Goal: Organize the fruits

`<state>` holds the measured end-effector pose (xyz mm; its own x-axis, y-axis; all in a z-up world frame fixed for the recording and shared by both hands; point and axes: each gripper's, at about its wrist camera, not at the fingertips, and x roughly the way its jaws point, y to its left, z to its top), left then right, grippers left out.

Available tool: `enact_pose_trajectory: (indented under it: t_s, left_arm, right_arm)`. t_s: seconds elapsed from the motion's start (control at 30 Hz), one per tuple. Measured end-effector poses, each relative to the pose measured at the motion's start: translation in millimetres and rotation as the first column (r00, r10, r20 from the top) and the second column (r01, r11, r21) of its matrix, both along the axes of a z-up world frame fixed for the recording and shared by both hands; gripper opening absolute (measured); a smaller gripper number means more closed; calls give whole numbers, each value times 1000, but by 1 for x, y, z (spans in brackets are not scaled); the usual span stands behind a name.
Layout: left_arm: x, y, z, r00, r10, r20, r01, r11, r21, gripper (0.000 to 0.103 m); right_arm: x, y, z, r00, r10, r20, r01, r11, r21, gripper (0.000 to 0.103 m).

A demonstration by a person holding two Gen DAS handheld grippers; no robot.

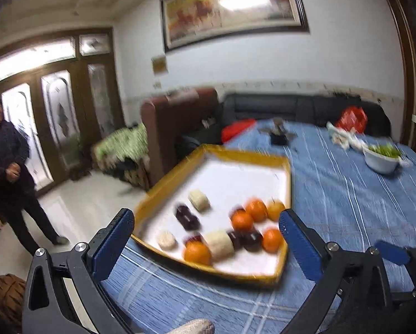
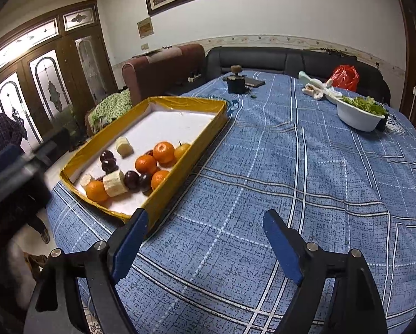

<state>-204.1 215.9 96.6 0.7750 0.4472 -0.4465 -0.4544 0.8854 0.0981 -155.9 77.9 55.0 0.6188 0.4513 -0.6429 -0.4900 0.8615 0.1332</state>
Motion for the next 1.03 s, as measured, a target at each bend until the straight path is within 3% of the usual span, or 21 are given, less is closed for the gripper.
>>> enact_pose_trajectory:
  t_s: [0.13,0.37,0.77,1.03]
  left_arm:
    - [10,5,-12,997,-39,-60,34,996,-86,103]
    - [18,6,-24,991,-76,-112,61,990,-130,103]
    - [23,19,-30,986,-102,-132,75,978,-193,103]
    - [25,26,-11,993,-45,-111,28,988,-149,103]
  right_arm:
    - [2,2,-6,1000,4,-14,-4,1000,-18,89]
    - [5,10,-13,1000,11,-28,-12,999,-45,89]
    - [7,24,-17,999,28,-27,-30,996,-79,90]
    - [9,23,-9,1000,20,-5,-20,997,-80,90]
